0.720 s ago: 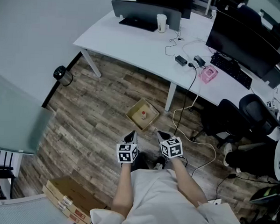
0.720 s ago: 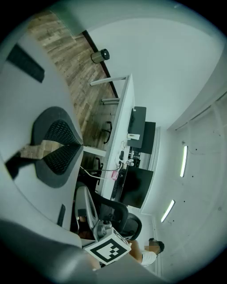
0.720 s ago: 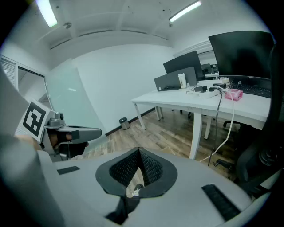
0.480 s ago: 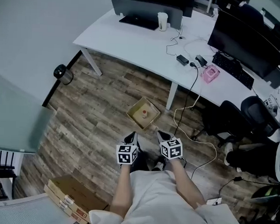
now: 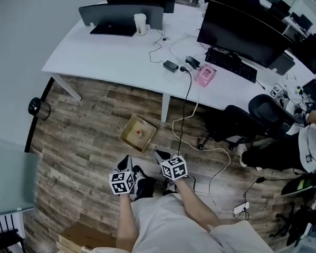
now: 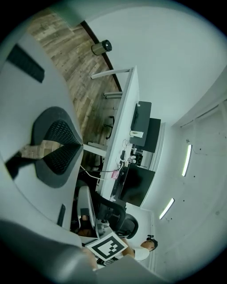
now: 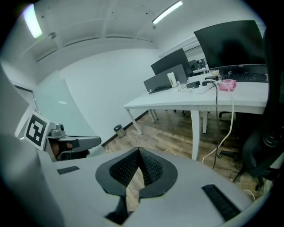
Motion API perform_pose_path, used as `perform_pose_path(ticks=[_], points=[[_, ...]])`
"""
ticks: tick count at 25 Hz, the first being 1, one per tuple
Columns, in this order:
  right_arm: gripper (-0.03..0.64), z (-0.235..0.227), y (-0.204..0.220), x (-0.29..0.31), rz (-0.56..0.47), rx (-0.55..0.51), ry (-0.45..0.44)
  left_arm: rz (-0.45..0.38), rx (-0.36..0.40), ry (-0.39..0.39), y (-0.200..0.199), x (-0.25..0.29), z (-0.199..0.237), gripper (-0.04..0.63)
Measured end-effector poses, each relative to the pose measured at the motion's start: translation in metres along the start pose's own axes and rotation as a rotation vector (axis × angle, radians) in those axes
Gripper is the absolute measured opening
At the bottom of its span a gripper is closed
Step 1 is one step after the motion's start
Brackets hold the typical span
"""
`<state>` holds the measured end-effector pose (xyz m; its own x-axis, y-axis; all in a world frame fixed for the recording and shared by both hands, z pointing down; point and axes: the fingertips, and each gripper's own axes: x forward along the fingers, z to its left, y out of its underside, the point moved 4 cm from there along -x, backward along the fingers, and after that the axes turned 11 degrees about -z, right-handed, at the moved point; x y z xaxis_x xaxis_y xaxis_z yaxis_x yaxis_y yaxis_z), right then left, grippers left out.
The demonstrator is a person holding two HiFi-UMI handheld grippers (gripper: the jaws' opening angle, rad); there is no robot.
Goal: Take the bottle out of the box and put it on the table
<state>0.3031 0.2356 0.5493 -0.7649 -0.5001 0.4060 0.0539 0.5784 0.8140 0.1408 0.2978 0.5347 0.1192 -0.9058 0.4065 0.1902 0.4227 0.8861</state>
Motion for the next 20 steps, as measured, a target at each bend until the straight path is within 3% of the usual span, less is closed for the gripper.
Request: perform_pose_path(ticks=[4, 10, 20], points=[[0.038, -0.003, -0.005, 0.015, 0.006, 0.014, 0.038, 0.027, -0.005, 0.092, -0.012, 0.026, 0.012, 0.014], [0.038, 0.004, -0.014, 0.050, 0.010, 0.025, 0.094, 0.002, 0.002, 0.197, -0.037, 0.058, 0.050, 0.014], [0.038, 0.023, -0.004, 0.101, 0.013, 0.071, 0.192, 0.024, -0.005, 0.283, -0.044, 0.081, 0.117, 0.015]])
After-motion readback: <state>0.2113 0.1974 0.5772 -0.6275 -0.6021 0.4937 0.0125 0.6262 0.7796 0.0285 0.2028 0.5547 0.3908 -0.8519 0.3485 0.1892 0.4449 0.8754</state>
